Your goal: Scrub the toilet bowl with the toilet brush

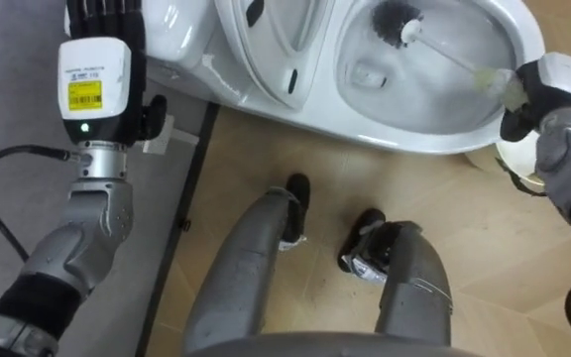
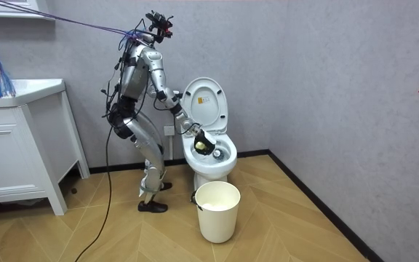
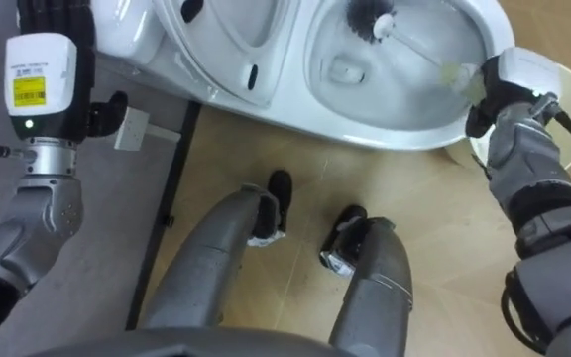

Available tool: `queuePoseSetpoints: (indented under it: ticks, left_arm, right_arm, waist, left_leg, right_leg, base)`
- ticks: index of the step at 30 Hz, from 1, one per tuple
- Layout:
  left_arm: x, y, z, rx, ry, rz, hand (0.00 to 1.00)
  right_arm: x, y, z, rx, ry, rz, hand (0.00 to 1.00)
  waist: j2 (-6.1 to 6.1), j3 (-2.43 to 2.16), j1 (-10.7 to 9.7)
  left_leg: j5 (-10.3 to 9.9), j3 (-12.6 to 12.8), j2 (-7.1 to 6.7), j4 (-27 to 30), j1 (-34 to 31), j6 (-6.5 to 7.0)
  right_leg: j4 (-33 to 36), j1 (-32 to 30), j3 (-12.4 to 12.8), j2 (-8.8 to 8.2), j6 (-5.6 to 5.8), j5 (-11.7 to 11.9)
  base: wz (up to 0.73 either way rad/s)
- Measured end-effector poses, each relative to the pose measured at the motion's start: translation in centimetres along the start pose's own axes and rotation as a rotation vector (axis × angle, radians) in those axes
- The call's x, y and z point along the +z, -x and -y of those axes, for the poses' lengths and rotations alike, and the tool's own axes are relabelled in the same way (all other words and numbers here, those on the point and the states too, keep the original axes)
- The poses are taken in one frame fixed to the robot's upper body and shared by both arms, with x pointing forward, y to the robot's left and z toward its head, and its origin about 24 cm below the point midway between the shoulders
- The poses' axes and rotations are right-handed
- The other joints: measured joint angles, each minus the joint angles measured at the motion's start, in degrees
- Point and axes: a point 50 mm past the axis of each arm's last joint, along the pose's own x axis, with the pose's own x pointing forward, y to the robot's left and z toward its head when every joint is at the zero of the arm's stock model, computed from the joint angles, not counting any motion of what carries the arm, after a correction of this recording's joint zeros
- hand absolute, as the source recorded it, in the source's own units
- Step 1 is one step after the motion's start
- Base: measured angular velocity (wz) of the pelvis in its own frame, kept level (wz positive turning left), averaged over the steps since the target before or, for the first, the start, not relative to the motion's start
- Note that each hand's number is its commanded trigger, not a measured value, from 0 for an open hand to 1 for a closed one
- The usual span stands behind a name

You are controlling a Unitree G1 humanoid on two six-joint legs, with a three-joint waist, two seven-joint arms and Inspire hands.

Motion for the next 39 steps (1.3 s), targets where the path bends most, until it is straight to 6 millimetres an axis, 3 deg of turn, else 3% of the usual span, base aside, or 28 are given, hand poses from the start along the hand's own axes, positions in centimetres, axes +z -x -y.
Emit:
queuePoseSetpoints:
  ticks: [4,9,10,12,13,17,20,23,24,27,29,31,35,36,39]
  left_arm:
    - [0.2,0.3,0.4,-0.029,0.010,0.007,0.00]
    - [-0.3,0.9,0.4,-0.022,0.049,-0.027,0.00]
    - [-0.3,1.1,0.4,-0.024,0.072,-0.038,0.00]
    - [-0.4,1.3,0.5,-0.027,0.100,-0.054,0.00]
    - [-0.5,1.4,0.5,-0.025,0.117,-0.066,0.00]
    - [-0.7,1.5,0.5,-0.031,0.118,-0.071,0.00]
    - [-0.9,1.2,0.2,-0.015,0.111,-0.056,0.00]
    - [-1.1,1.2,-0.2,0.002,0.092,-0.040,0.00]
    - [-1.4,1.1,-0.5,0.026,0.070,-0.033,0.00]
    - [-1.7,1.2,-1.2,0.062,0.052,-0.032,0.00]
    - [-1.6,1.1,-1.4,0.069,0.045,-0.029,0.00]
    - [-1.7,1.1,-1.3,0.066,0.032,-0.037,0.00]
    - [-1.4,0.7,-1.2,0.038,0.024,-0.030,0.00]
    - [-1.1,0.5,-0.9,0.018,0.025,-0.023,0.00]
    - [-0.5,0.9,-0.1,-0.033,0.037,-0.018,0.00]
  right_arm:
    - [1.4,1.1,-1.7,0.049,0.213,0.074,1.00]
    - [3.2,2.5,-2.0,0.065,0.234,0.128,1.00]
    - [3.4,3.0,-2.3,0.063,0.253,0.139,1.00]
    - [3.7,3.4,-2.5,0.074,0.261,0.143,1.00]
    - [3.8,3.4,-2.5,0.080,0.260,0.146,1.00]
    - [3.2,2.9,-2.4,0.100,0.243,0.116,1.00]
    - [1.7,1.6,-2.0,0.138,0.114,0.046,1.00]
    - [0.7,0.6,-1.2,0.147,-0.065,-0.004,1.00]
    - [0.6,0.1,-0.2,0.119,-0.140,-0.011,1.00]
    - [-0.4,-1.2,2.9,0.035,-0.209,-0.043,1.00]
    - [-1.1,-1.2,3.4,0.019,-0.167,-0.050,1.00]
    - [-1.0,-1.2,3.4,0.007,-0.079,-0.027,1.00]
    - [0.5,-0.4,2.7,-0.011,0.045,0.056,1.00]
    - [1.3,0.2,2.1,-0.009,0.110,0.106,1.00]
    - [3.1,2.0,-0.5,0.042,0.245,0.193,1.00]
  waist:
    - [1.97,-0.23,1.72]
    - [2.44,-0.51,2.04]
    - [2.82,-0.81,1.96]
    - [3.06,-0.96,1.62]
    - [3.11,-0.99,1.65]
    - [3.13,-0.97,2.07]
    - [2.52,-0.62,2.40]
    - [0.45,0.39,0.89]
    - [-1.00,0.59,0.52]
    - [-2.80,0.58,-1.33]
    - [-3.91,0.55,-1.81]
    - [-4.11,0.51,-2.37]
    - [-3.45,0.34,-1.95]
    - [-2.78,0.36,-1.07]
    - [0.00,-0.24,0.92]
  left_leg:
    - [-0.01,-0.01,1.04,-0.77,0.35,-0.06]
    - [-0.21,-0.16,2.42,-1.20,0.34,-0.75]
    - [-0.30,-0.63,2.45,-1.28,0.41,-1.02]
    - [-0.40,-1.16,2.72,-1.53,0.82,-1.45]
    - [-0.51,-1.25,3.35,-1.52,1.06,-1.65]
    - [-0.53,-1.25,3.33,-2.08,1.64,-2.07]
    - [-0.40,-0.79,3.21,-2.66,1.70,-2.22]
    - [-0.10,0.25,1.57,-2.83,1.20,-1.95]
    - [-0.01,0.75,1.11,-2.77,0.37,-1.84]
    - [0.45,1.07,0.34,-1.90,-0.69,-1.43]
    - [0.51,1.30,0.38,-1.74,-0.30,-1.31]
    - [0.48,1.00,0.75,-1.10,0.25,-1.22]
    - [0.08,0.77,1.24,-1.03,0.81,-0.66]
    - [0.05,0.73,1.74,-1.06,1.38,-0.61]
    - [-0.14,0.55,2.28,-1.68,2.34,-0.55]
  right_leg:
    - [-2.43,0.73,-0.09,1.50,0.26,0.95]
    - [-4.82,1.40,-0.36,3.36,-0.63,1.93]
    - [-5.81,2.12,-1.05,3.93,-0.83,2.12]
    - [-6.90,3.10,-1.62,4.60,-1.01,2.22]
    - [-7.33,3.49,-1.67,4.99,-1.18,2.35]
    - [-7.90,4.05,-1.54,5.43,-1.37,2.43]
    - [-7.35,3.43,-1.19,4.98,-1.53,2.17]
    - [-3.16,0.90,0.17,2.37,-1.22,0.41]
    - [-1.89,-0.79,0.84,1.59,-1.35,0.00]
    - [-0.16,-2.29,1.01,0.50,-1.19,-0.38]
    - [-0.26,-1.71,0.99,0.46,-1.09,-0.44]
    - [-0.86,-0.40,0.41,0.68,-0.85,-0.42]
    - [-1.49,0.71,0.06,1.19,-0.35,0.16]
    - [-2.43,1.42,0.03,1.84,-0.09,0.67]
    - [-4.70,2.94,0.00,2.97,0.49,1.78]
  base:
    - [-0.12]
    - [-0.11]
    - [0.00]
    - [0.03]
    - [0.00]
    - [-0.02]
    - [0.03]
    - [0.18]
    - [0.07]
    - [0.11]
    - [0.06]
    - [-0.03]
    - [-0.09]
    - [-0.18]
    - [-0.15]
